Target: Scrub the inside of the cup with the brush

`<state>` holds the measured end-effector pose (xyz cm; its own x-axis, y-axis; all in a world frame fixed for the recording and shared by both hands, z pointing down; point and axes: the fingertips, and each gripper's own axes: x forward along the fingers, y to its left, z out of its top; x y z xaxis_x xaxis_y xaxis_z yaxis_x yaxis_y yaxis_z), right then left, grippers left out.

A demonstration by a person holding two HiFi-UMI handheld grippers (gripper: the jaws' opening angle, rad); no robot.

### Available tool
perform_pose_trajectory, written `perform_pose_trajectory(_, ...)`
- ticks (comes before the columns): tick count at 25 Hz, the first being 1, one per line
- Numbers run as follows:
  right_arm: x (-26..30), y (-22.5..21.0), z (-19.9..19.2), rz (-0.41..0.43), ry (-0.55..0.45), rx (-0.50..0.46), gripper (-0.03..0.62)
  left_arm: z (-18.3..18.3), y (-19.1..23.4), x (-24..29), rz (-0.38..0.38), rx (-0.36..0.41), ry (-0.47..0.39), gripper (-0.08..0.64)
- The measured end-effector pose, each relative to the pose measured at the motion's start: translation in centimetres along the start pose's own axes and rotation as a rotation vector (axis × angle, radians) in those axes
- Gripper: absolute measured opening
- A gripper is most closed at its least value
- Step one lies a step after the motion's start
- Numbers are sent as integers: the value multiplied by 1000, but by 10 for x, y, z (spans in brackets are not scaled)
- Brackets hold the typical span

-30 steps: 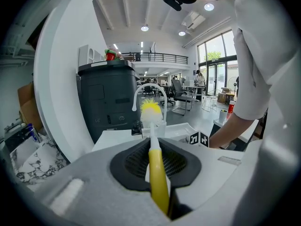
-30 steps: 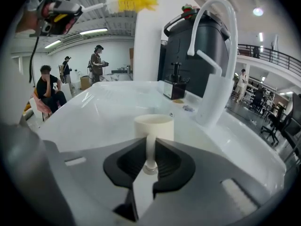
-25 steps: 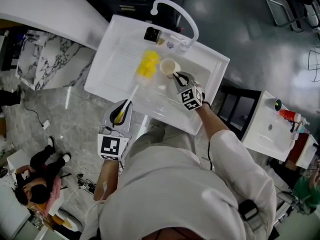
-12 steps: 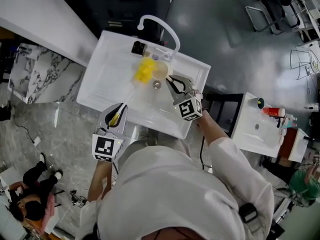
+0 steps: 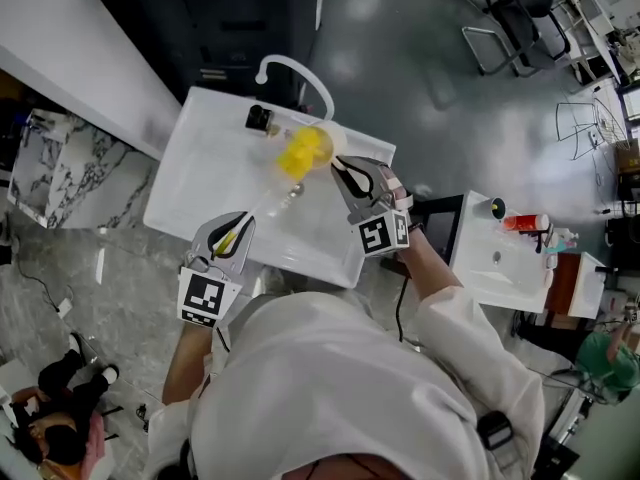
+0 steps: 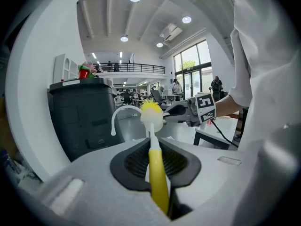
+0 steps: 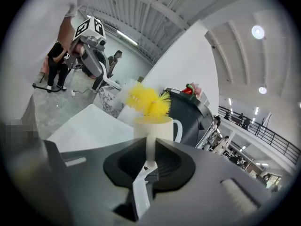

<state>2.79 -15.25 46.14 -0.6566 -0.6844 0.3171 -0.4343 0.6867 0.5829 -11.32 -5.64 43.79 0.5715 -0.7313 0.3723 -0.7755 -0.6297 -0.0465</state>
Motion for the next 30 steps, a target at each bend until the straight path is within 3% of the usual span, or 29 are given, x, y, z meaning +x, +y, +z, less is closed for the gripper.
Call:
perform_pose_trajectory(15,-32,-14,20,-23,38,-299,43,18,-12,12,-84,123,74,43)
perform_pose_trajectory(25,-47,12,12,57,128,-472,43,16,-23,21,-119,393,300,43)
perform_pose_trajectory(30,-50,20,13,79,165,-483,43,26,-36,27,-116,531,334,41)
